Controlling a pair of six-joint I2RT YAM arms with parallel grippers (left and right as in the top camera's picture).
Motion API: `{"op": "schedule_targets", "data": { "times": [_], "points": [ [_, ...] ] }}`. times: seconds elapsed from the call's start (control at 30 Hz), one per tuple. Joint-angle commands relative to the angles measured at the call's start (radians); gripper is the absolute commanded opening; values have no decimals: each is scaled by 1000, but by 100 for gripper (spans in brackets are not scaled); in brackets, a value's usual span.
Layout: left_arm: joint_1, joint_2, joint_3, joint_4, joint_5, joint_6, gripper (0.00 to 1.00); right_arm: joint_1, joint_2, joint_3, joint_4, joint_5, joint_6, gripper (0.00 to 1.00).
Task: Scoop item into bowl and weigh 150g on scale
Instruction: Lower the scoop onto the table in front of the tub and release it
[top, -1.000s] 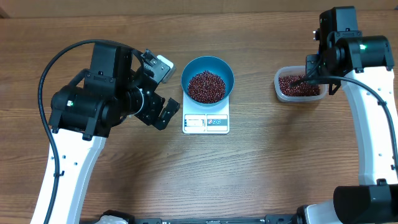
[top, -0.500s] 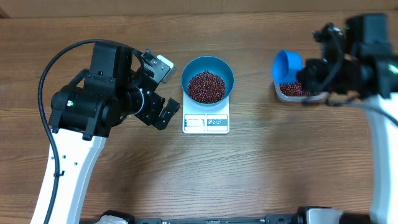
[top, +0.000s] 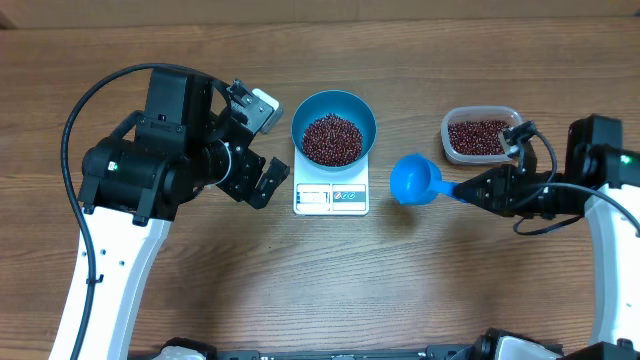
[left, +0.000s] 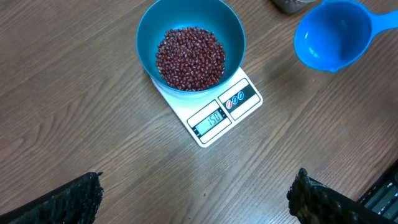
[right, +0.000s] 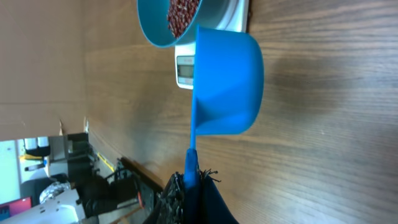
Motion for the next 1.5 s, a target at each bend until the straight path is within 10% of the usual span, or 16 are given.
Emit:
{"op": "schedule_targets", "data": {
  "times": [0.0,0.8,1.0,1.47],
  "points": [
    [-2,-4,14,4,15,15,100,-15,-20,-81,60,-45,4,4],
    [-2,-4,14,4,15,15,100,-77,106,-298,284,131,177,4],
    [-2,-4,14,4,15,15,100,-77,114,-298,283,143,180,44],
    [-2,-4,14,4,15,15,100,-76,113,-253,273,399,320,66]
  ]
}}
